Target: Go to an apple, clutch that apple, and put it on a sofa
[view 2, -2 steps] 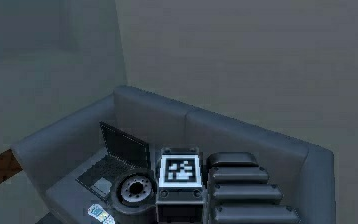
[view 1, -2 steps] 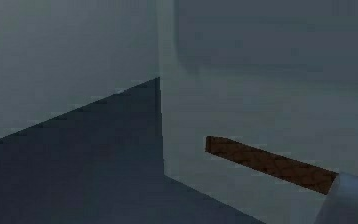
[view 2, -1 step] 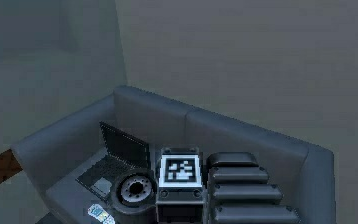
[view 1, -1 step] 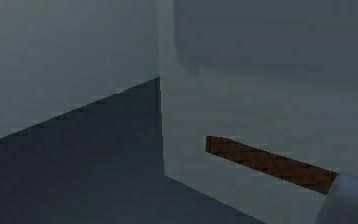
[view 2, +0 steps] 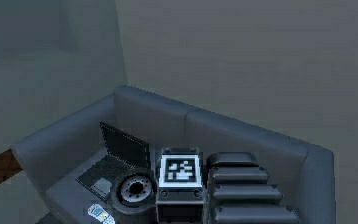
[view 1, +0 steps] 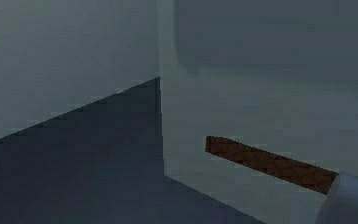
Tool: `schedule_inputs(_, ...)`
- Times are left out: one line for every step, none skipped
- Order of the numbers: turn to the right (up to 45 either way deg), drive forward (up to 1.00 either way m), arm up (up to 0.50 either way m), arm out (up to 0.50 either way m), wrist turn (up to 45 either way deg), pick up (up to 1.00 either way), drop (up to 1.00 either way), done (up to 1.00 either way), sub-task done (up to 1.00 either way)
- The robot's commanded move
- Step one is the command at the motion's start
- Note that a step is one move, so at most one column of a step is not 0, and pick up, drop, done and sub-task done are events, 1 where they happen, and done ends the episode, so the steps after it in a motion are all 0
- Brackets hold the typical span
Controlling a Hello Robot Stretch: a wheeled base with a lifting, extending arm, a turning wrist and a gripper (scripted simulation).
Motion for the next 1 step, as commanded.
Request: schedule_inputs(45.0, 0.00, 0.00, 0.00, 0.0, 0.00, 0.00, 0.00, 0.00)
